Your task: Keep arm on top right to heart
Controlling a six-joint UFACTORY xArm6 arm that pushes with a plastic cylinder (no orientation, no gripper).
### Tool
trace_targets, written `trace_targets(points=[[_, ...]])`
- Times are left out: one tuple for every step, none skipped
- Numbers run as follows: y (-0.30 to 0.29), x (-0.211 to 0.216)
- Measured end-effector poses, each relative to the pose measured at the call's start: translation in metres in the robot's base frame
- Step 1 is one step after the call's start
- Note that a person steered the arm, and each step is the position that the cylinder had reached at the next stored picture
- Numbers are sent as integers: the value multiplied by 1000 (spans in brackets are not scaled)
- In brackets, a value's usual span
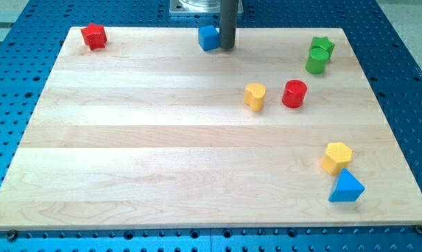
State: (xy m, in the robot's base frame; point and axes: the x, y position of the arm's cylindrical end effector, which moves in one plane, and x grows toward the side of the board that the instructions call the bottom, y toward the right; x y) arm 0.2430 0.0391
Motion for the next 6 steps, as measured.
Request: trace_targets(points=[[0,-2],[0,-16],[2,-16],[30,-16],[45,-16],[45,-16]])
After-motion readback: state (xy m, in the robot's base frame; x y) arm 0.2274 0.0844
